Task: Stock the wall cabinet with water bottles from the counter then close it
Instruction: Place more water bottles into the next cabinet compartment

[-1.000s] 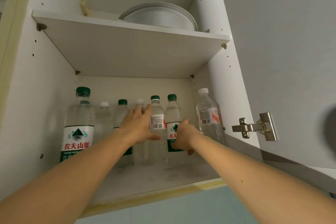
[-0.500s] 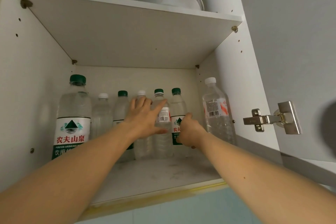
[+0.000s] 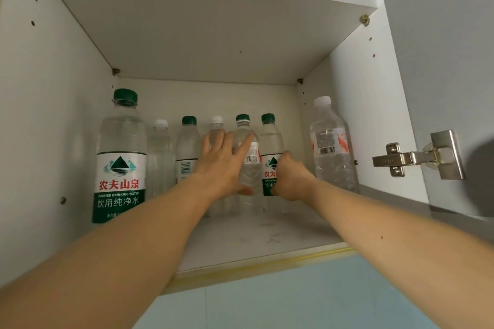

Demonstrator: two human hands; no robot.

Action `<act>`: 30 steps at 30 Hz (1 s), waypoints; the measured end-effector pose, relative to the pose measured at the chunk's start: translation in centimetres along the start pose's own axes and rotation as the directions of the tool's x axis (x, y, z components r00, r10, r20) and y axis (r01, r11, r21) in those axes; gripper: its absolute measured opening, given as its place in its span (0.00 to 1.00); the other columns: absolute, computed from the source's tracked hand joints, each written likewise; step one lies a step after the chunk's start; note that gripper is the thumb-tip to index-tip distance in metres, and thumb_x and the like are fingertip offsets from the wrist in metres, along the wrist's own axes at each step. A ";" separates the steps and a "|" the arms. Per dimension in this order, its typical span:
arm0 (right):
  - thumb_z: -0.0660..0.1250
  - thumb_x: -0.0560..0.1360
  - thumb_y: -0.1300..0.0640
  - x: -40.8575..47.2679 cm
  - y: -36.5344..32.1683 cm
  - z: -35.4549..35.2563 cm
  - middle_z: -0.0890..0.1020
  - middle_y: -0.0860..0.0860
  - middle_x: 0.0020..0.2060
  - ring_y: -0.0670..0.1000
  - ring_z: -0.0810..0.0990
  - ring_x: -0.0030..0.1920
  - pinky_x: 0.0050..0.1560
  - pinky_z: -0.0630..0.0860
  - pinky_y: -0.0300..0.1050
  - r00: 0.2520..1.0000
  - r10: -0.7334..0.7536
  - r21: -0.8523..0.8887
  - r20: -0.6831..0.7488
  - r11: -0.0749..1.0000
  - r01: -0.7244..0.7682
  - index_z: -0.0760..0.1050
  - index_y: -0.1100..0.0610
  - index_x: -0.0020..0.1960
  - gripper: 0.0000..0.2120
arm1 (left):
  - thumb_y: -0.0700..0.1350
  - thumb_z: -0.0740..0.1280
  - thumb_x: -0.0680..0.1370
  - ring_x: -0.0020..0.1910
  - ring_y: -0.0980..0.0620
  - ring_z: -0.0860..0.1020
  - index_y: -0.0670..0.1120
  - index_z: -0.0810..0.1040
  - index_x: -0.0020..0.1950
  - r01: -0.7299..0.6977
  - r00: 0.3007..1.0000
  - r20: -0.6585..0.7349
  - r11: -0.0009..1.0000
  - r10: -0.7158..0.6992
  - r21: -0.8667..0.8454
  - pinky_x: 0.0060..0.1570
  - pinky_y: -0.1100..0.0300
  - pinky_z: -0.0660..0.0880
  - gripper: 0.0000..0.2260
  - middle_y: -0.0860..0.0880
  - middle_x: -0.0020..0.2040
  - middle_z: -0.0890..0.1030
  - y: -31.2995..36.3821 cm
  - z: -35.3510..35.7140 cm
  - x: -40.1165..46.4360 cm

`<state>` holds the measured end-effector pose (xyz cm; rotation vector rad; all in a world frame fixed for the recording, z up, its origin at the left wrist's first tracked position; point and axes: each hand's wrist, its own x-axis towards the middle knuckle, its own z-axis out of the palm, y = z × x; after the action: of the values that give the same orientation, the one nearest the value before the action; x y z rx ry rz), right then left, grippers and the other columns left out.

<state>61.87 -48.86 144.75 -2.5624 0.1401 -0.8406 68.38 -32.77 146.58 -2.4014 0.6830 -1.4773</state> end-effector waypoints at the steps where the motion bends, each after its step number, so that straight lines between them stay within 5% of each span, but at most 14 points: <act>1: 0.69 0.78 0.65 0.1 -0.1 0.0 0.74 0.64 0.64 0.63 0.77 0.63 0.62 0.77 0.53 1.000 -0.001 -0.016 -0.004 1.000 0.001 0.58 0.66 0.71 0.28 | 0.76 0.68 0.64 0.77 0.38 0.53 0.51 0.39 0.81 0.005 1.000 0.008 1.000 -0.005 0.008 0.75 0.36 0.52 0.59 0.41 0.77 0.57 0.2 -0.1 0.1; 7: 0.70 0.78 0.64 0.7 0.0 0.4 0.75 0.63 0.64 0.63 0.78 0.63 0.61 0.78 0.52 1.000 -0.015 -0.106 0.026 0.994 0.017 0.55 0.67 0.75 0.33 | 0.74 0.69 0.66 0.79 0.37 0.48 0.50 0.39 0.81 0.046 0.995 0.081 0.997 -0.052 0.069 0.76 0.34 0.47 0.58 0.39 0.79 0.53 0.7 -0.2 0.3; 13: 0.69 0.79 0.62 1.8 -0.5 -0.7 0.81 0.57 0.52 0.57 0.82 0.51 0.48 0.76 0.46 0.992 -0.093 -0.334 0.085 0.935 0.116 0.74 0.64 0.63 0.14 | 0.75 0.65 0.69 0.80 0.36 0.41 0.51 0.35 0.81 0.064 0.988 0.130 0.991 -0.079 0.116 0.74 0.33 0.39 0.57 0.39 0.81 0.46 0.9 -0.4 0.4; 18: 0.73 0.76 0.62 2.5 -1.2 -0.4 0.82 0.55 0.51 0.54 0.82 0.47 0.42 0.78 0.45 0.989 -0.127 -0.546 0.071 0.825 0.145 0.76 0.61 0.60 0.14 | 0.75 0.65 0.69 0.80 0.36 0.40 0.51 0.34 0.81 0.070 0.986 0.142 0.994 -0.082 0.083 0.74 0.34 0.40 0.56 0.39 0.82 0.44 0.8 -0.4 0.3; 23: 0.75 0.75 0.62 2.8 -0.8 -0.5 0.78 0.53 0.44 0.53 0.78 0.42 0.41 0.76 0.45 0.991 -0.127 -0.489 0.033 0.863 0.127 0.77 0.60 0.58 0.14 | 0.74 0.66 0.70 0.80 0.36 0.41 0.50 0.36 0.82 0.057 0.988 0.138 0.993 -0.071 0.099 0.76 0.34 0.44 0.56 0.38 0.81 0.45 0.9 -0.7 0.2; 30: 0.72 0.77 0.64 1.7 0.1 -0.4 0.83 0.56 0.52 0.52 0.80 0.44 0.44 0.77 0.43 0.990 -0.142 -0.349 0.028 0.926 0.142 0.78 0.60 0.58 0.11 | 0.70 0.72 0.68 0.79 0.37 0.50 0.52 0.43 0.81 0.059 0.992 0.106 0.998 -0.060 0.013 0.75 0.36 0.52 0.55 0.40 0.78 0.55 0.6 -1.4 0.3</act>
<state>62.96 -49.47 145.93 -2.9370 0.1130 -0.9384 67.10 -33.41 147.20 -2.4930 0.5834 -1.3592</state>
